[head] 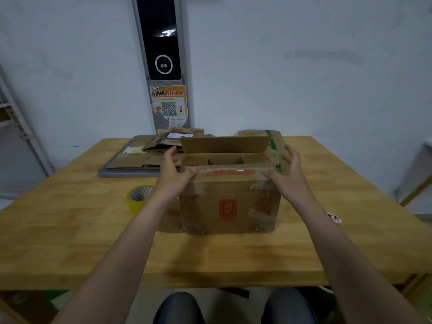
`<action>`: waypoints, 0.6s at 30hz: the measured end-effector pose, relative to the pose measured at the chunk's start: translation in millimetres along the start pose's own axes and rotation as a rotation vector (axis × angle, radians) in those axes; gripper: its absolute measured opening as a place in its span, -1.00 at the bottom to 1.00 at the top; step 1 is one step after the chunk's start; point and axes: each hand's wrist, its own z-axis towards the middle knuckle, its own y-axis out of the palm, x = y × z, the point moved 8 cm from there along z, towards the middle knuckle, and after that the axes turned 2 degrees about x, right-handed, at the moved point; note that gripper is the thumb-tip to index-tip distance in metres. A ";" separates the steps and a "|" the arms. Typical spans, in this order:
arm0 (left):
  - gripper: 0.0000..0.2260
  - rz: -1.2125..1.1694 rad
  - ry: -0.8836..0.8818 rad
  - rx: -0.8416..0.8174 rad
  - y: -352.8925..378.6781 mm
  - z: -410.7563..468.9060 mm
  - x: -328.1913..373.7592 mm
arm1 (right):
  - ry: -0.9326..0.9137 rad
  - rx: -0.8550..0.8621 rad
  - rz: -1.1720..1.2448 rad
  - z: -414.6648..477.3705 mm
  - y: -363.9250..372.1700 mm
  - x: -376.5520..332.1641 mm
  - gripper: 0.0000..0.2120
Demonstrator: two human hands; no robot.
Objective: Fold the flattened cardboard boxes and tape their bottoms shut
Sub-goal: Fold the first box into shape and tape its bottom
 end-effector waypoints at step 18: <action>-0.75 0.672 0.224 0.012 14.4 44.0 31.5 | -0.191 -0.338 -0.760 43.0 64.2 -64.2 -0.64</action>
